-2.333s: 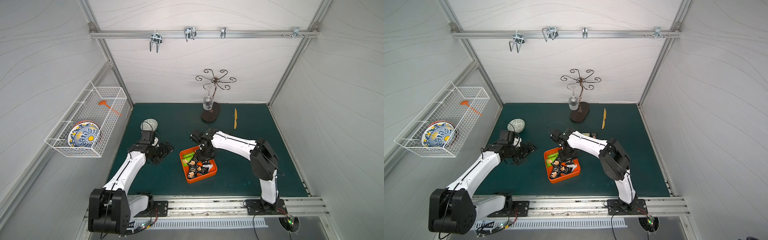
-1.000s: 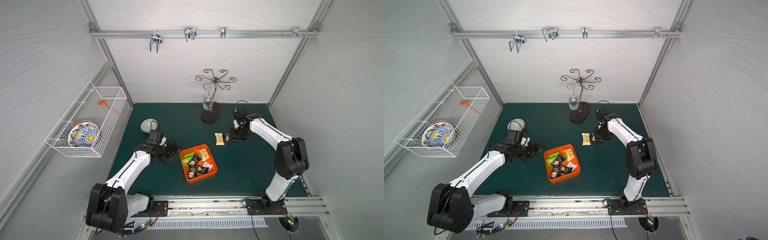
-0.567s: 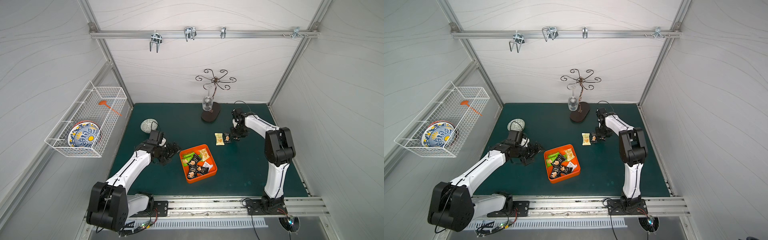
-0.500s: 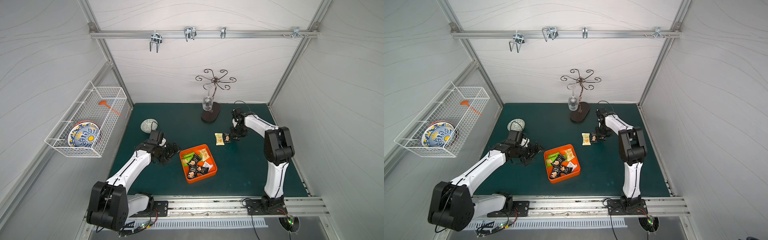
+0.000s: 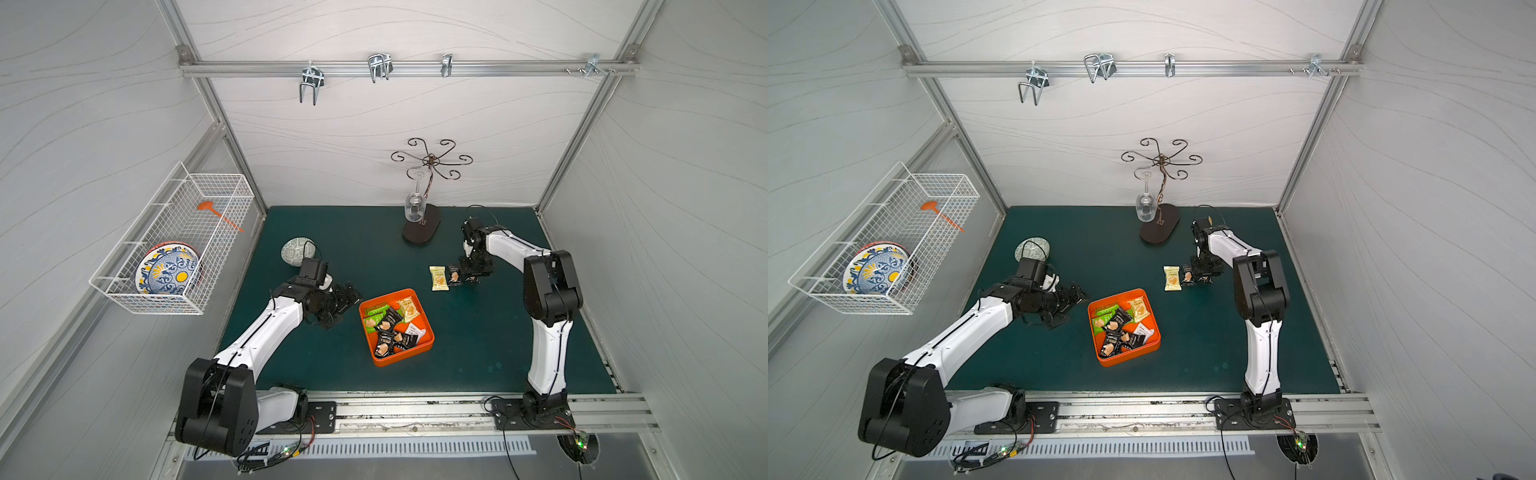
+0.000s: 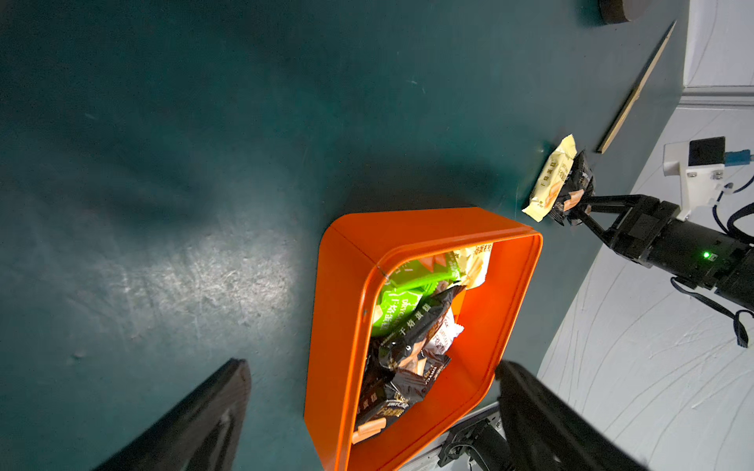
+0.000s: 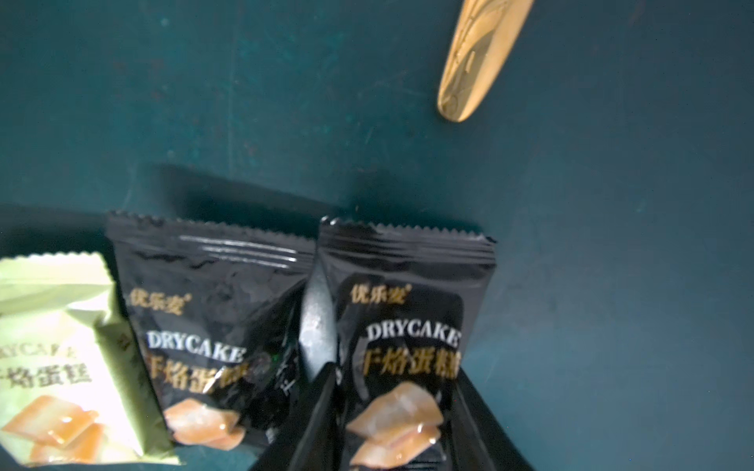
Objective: Take the cookies out of the storage box
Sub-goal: Place the cookie at the center of the board.
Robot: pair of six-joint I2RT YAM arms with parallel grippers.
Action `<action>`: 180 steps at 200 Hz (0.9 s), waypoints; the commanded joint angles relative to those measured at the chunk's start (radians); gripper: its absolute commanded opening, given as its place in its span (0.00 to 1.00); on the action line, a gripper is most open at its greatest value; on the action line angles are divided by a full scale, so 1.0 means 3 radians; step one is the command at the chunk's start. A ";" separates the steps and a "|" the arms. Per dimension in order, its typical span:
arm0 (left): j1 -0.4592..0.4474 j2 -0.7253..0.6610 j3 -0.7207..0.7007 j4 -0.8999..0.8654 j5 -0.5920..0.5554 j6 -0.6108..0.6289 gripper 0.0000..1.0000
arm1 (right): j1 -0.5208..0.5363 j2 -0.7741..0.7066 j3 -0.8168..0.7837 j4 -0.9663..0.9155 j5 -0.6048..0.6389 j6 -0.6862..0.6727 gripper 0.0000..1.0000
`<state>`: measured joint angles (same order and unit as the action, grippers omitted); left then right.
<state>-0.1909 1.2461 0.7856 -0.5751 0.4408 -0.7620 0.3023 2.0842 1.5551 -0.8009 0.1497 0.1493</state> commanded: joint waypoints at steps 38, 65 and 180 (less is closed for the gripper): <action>-0.0016 0.0075 0.0198 -0.0016 -0.0049 0.0083 0.98 | -0.0021 -0.0176 0.0002 -0.0094 0.0035 0.0037 0.56; -0.0013 0.0101 0.0234 -0.0017 -0.0078 0.0086 0.98 | 0.0012 -0.0448 -0.0046 -0.0234 0.0074 0.0147 0.56; 0.0003 0.0131 0.0300 -0.0044 -0.0204 0.0132 0.98 | 0.1371 -0.1685 -0.0772 -0.0159 -0.0667 0.0935 0.57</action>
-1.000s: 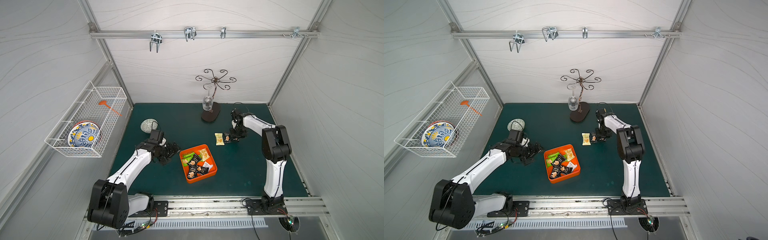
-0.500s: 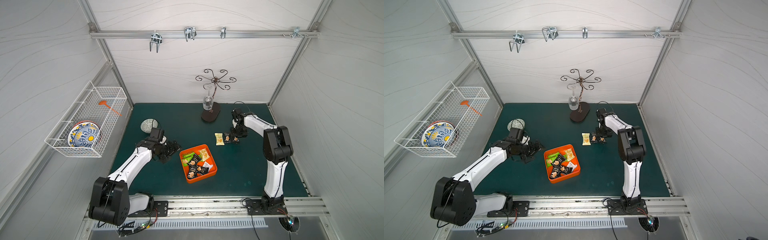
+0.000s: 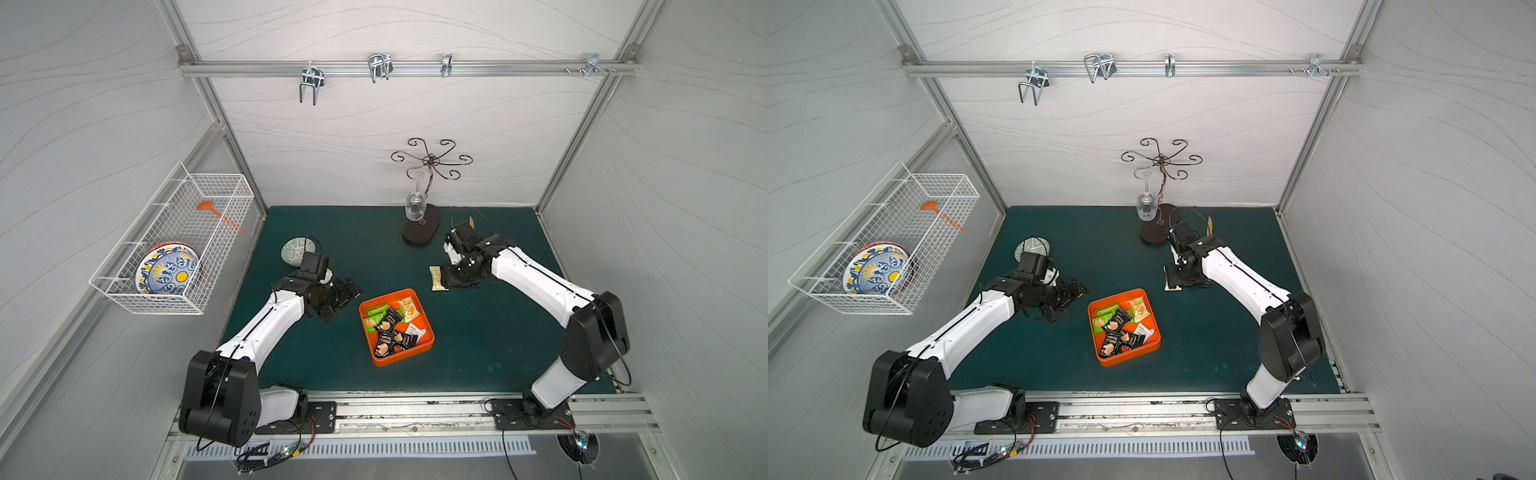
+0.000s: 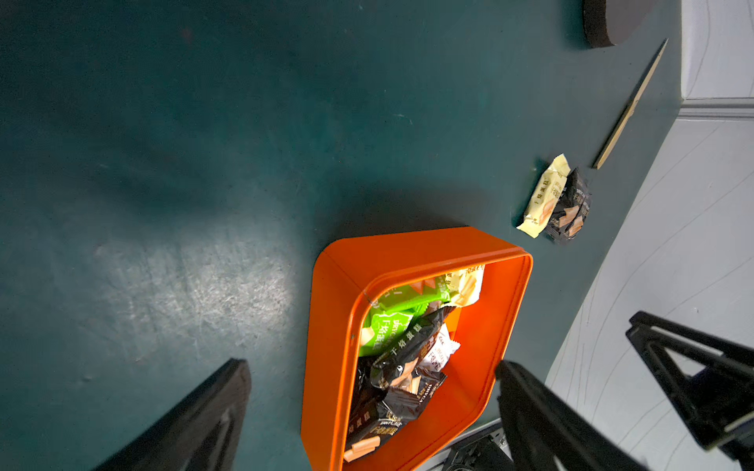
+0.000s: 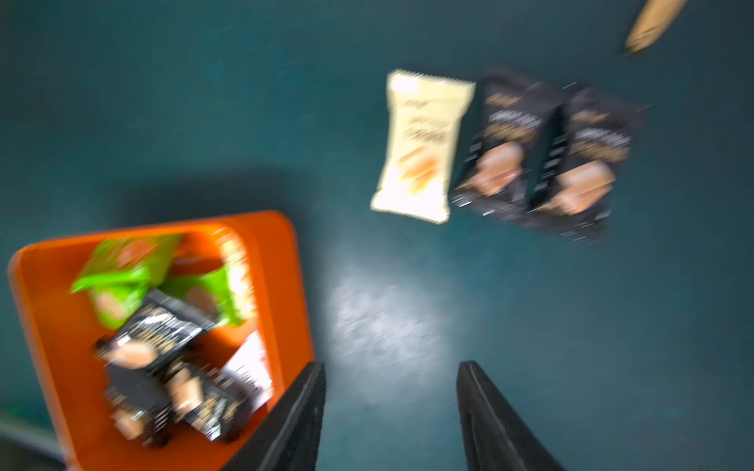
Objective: Take the cookies out of the storage box
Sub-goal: Place the cookie at the center of the board, then adjust the cookie in the storage box.
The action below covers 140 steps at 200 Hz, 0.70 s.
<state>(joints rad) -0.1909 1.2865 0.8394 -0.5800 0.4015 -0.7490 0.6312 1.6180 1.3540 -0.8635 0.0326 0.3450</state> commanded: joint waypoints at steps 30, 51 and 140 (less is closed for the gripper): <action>0.0088 -0.0039 0.0058 -0.0040 -0.0066 0.0118 0.98 | 0.0756 -0.0080 -0.0128 0.0158 -0.0484 0.0368 0.56; 0.0192 -0.0097 -0.0008 -0.0040 -0.0035 0.0133 0.98 | 0.0995 0.0026 -0.0131 0.0247 -0.0549 0.0372 0.56; 0.0410 -0.0308 -0.0127 -0.0168 -0.0029 0.0260 0.98 | 0.1279 0.0616 0.0004 0.0507 -0.1149 0.0351 0.53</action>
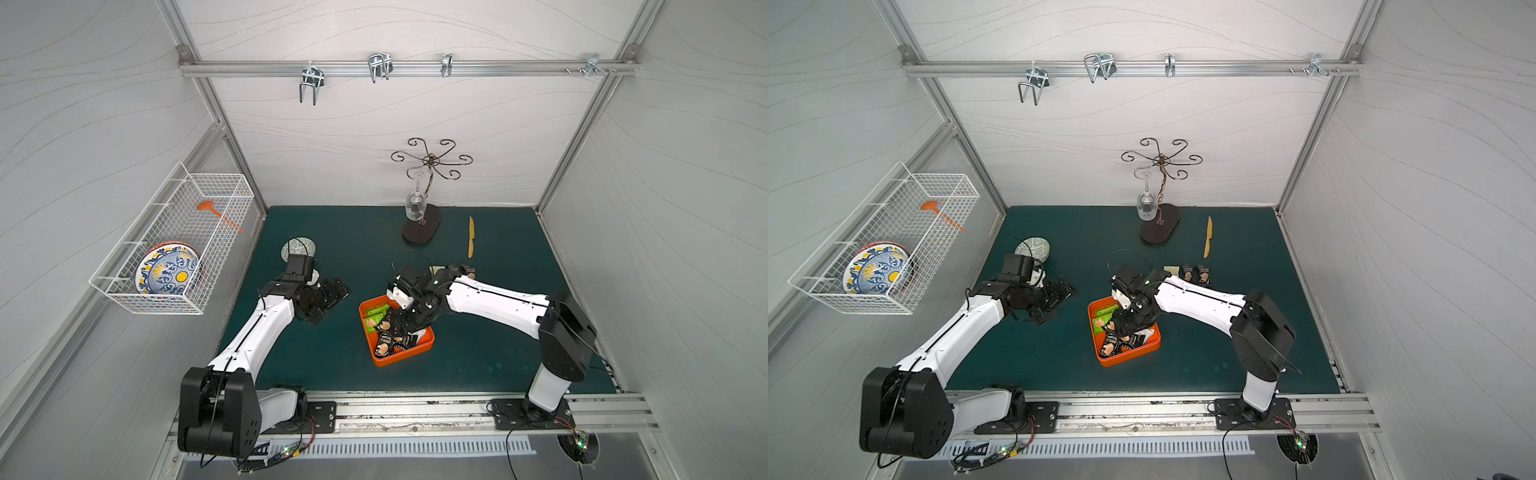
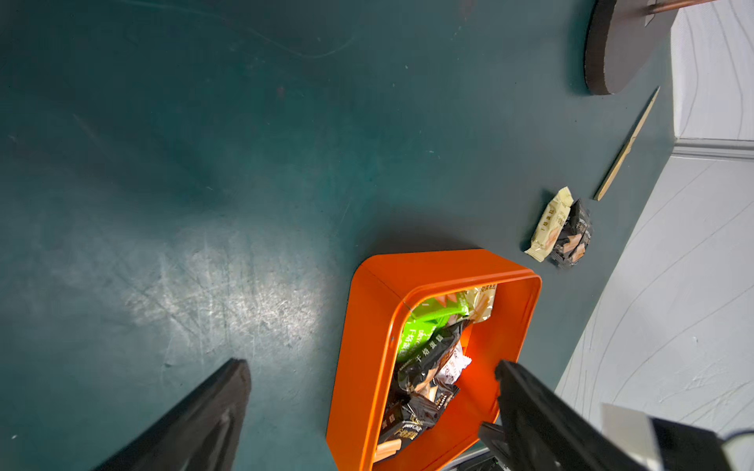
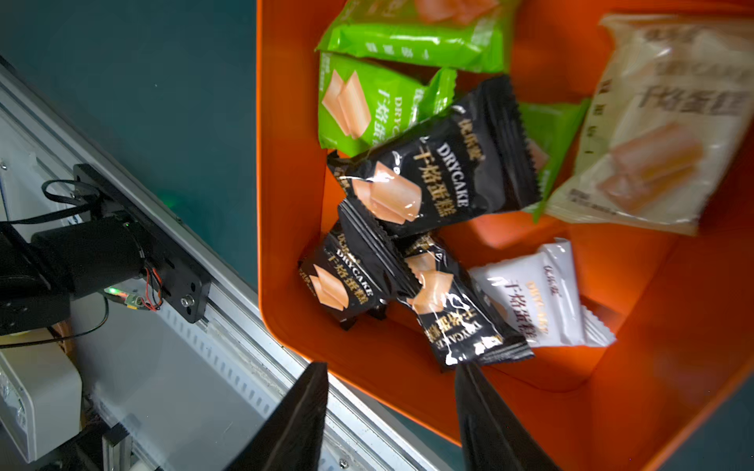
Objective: Take the cookies out of the storage box
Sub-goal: Adjust the cookie in the storage box.
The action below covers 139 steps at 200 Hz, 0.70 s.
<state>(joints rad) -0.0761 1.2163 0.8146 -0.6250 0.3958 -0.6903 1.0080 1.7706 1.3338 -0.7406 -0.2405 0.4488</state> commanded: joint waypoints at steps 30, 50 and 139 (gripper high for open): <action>0.0034 -0.0094 -0.0074 -0.0013 -0.0005 0.0063 0.98 | 0.0022 0.0275 0.0137 0.0115 -0.0379 0.0048 0.53; 0.0038 -0.0101 -0.0074 -0.0013 -0.0005 0.0068 0.98 | 0.0025 0.0361 0.0181 0.0156 -0.0496 0.0092 0.54; 0.0069 -0.0155 -0.0114 -0.0028 -0.0005 0.0087 0.98 | 0.0082 0.0633 0.0470 0.0067 -0.0402 0.0076 0.55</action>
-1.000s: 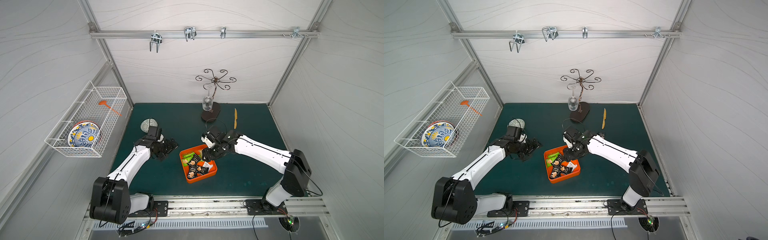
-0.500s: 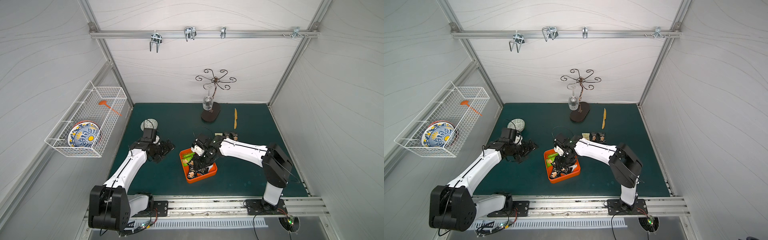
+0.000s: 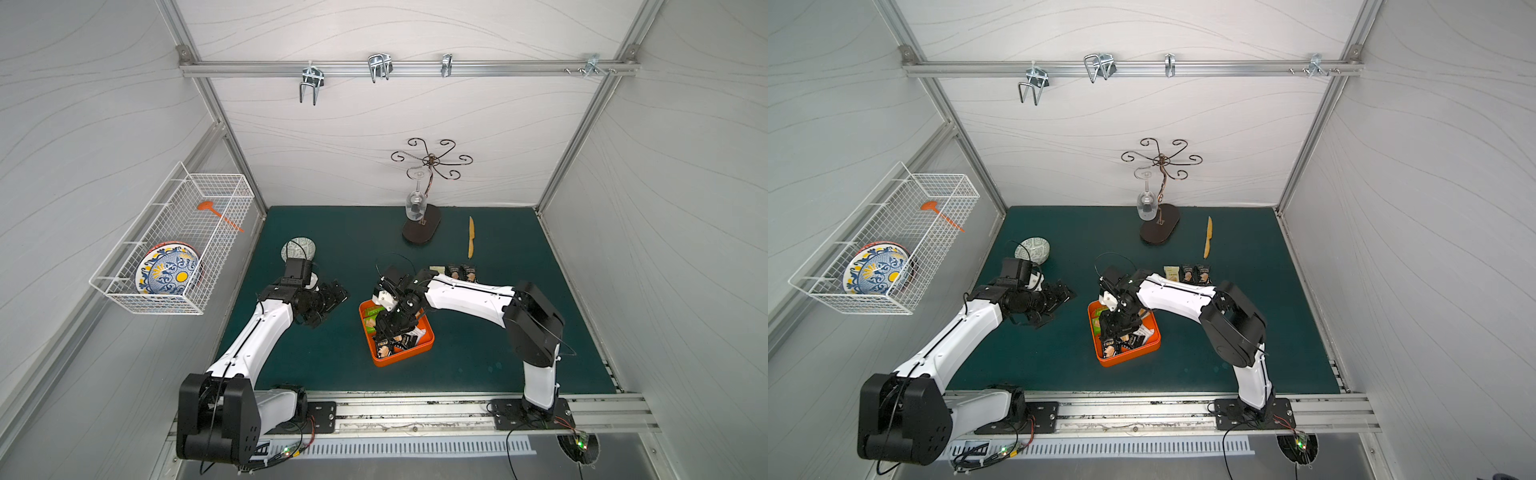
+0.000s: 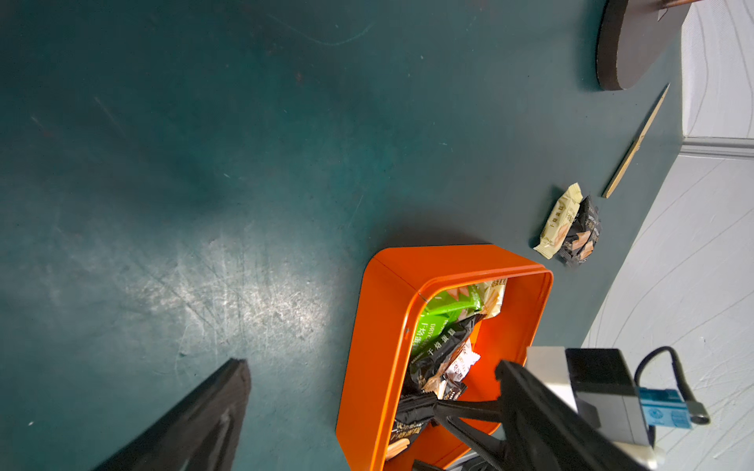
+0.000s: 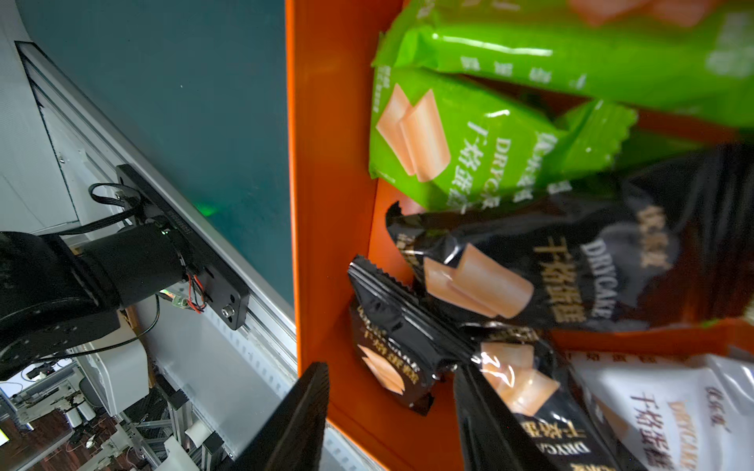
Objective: Take the cookies out of the storage box
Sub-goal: Adjust the cookie in the storage box, then adjust the storage box at the center of the board.
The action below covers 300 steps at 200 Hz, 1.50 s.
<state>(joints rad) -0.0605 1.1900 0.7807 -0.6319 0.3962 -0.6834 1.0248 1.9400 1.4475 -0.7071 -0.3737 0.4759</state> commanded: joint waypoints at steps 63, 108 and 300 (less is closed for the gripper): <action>0.0002 -0.0226 0.0036 -0.0112 0.0207 -0.0124 0.98 | -0.0237 -0.0513 -0.0005 -0.0411 0.1091 -0.0179 0.54; -0.0254 -0.0250 -0.0213 0.0539 0.0503 -0.0798 0.98 | -0.0774 -0.0899 -0.0499 -0.0457 0.1135 -0.0330 0.54; -0.0645 0.0704 -0.0023 0.1665 0.0358 -0.1283 0.98 | -0.0817 -0.0883 -0.0864 -0.0120 0.0642 0.0025 0.58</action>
<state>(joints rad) -0.2314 1.3659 0.7147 -0.2367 0.5091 -1.0264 0.7815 1.6707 1.1351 -0.6750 -0.2779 0.4828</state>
